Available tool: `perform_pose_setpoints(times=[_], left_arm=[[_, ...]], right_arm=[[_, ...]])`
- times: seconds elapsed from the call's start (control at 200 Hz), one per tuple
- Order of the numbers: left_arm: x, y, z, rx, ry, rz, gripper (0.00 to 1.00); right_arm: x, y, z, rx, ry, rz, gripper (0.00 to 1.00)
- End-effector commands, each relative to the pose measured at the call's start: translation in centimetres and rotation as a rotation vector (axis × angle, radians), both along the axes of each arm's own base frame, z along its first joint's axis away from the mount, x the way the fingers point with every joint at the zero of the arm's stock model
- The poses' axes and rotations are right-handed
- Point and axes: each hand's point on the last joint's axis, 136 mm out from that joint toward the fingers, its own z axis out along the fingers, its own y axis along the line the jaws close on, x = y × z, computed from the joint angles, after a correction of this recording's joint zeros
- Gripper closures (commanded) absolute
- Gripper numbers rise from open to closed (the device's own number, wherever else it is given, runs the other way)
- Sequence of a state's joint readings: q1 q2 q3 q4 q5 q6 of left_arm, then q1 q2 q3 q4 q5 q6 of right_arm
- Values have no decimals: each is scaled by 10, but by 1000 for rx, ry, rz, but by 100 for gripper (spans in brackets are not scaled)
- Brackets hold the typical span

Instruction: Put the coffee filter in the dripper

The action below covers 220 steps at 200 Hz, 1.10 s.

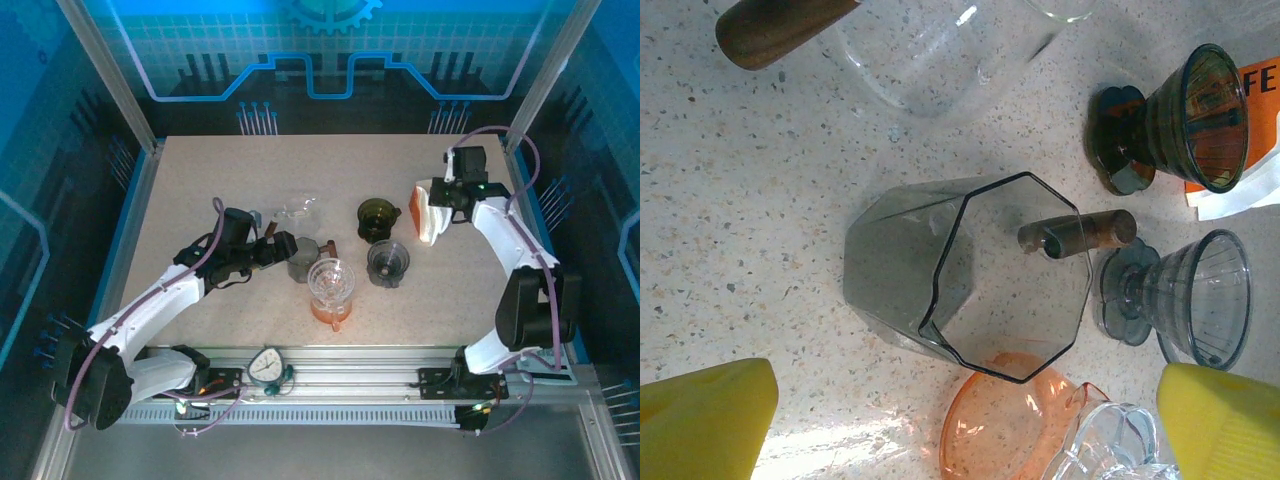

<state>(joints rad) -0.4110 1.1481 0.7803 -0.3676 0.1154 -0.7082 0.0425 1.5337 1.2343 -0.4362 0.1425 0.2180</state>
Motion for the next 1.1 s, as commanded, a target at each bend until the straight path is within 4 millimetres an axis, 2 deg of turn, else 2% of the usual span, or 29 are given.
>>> perform_pose_setpoints(times=[0.0, 0.255, 0.405, 0.645, 0.8, 1.011, 1.096], left_arm=[[3, -3, 4, -33, 8, -1, 1], [2, -6, 11, -65, 3, -6, 3], [0, -8, 19, -81, -3, -15, 2], [-13, -8, 26, -98, -1, -44, 2], [-24, -7, 29, -105, 0, -59, 2], [-40, -2, 37, -114, -6, -65, 2], [-45, 1, 40, -112, -8, -67, 1]], right_arm=[[-3, -2, 51, 18, -124, -13, 100], [-27, 19, 99, 60, -230, 42, 100], [-54, 43, 112, 127, -253, 114, 100], [-119, 103, 119, 242, -235, 316, 100], [-168, 142, 134, 276, -233, 502, 100], [-220, 170, 160, 292, -231, 691, 100], [-236, 181, 161, 313, -184, 761, 100]])
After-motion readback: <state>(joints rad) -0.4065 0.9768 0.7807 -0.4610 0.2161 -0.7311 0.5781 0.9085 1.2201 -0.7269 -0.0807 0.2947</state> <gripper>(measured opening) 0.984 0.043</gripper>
